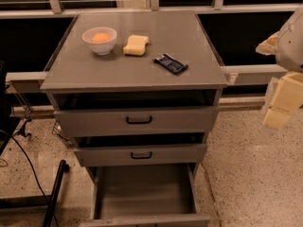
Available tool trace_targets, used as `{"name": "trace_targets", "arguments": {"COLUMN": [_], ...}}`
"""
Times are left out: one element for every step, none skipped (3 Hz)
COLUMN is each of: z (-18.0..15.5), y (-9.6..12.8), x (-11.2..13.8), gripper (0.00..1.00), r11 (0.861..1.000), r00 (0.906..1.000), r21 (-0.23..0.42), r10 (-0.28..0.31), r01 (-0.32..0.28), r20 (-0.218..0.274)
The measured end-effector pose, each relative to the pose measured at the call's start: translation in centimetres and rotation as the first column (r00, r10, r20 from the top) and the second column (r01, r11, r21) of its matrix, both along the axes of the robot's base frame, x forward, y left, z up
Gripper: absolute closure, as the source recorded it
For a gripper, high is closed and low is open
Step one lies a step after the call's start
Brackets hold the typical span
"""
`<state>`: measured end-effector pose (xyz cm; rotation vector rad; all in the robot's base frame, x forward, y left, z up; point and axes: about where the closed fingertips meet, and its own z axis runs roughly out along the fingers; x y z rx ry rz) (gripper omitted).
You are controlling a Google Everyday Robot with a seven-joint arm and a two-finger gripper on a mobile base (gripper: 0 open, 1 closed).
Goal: Place rxbar blueberry into bottom drawer
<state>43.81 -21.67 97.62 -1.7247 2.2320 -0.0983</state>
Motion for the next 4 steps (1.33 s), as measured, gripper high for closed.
{"name": "trace_targets", "arguments": {"z": [0.0, -0.8, -1.4, -2.5], "y": [0.0, 2.0, 3.8, 6.2], "x": [0.0, 3.5, 7.0, 12.1], "gripper": [0.0, 0.0, 0.0, 0.0], "r11": [1.0, 0.996, 0.987, 0.968], "r00": [1.0, 0.9982, 0.992, 0.9697], "r21": [0.0, 0.078, 0.144, 0.214], "r10": [0.0, -0.038, -0.08, -0.173], "r01": [0.0, 0.035, 0.066, 0.135], "r20": [0.0, 0.046, 0.098, 0.173]}}
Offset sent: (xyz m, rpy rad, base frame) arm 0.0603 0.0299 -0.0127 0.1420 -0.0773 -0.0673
